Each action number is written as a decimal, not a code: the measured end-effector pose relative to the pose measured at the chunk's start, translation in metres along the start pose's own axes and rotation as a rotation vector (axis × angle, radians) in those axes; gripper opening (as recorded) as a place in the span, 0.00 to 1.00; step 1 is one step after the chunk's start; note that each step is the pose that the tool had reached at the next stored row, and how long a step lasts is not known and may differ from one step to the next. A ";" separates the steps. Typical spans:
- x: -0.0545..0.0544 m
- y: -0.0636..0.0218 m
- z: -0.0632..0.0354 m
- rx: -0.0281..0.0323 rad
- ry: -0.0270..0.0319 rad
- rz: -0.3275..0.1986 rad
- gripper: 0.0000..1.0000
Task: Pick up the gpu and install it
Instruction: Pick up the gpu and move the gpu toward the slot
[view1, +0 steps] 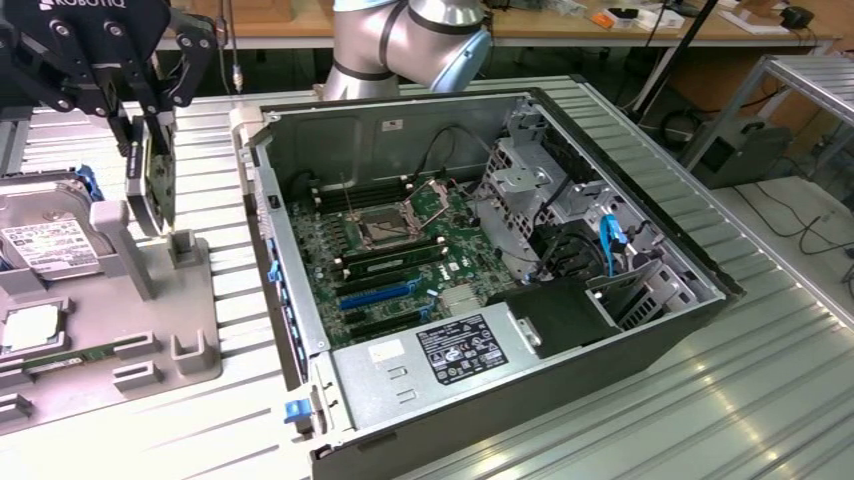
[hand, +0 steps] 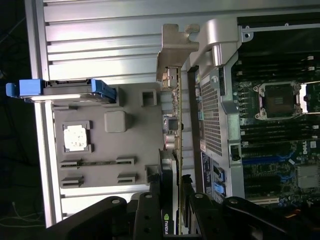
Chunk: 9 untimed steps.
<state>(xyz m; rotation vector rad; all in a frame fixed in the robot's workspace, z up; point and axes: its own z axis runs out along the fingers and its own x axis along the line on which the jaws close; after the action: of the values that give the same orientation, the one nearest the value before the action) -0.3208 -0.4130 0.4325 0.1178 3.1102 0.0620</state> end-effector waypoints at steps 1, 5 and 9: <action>-0.001 0.0001 0.0000 0.0000 0.0000 0.000 0.27; -0.007 0.0005 0.0002 0.0000 0.0000 0.000 0.27; -0.011 0.0008 0.0004 -0.0001 -0.0001 0.000 0.27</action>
<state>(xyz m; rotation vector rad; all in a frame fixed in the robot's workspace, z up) -0.3102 -0.4130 0.4324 0.1177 3.1101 0.0620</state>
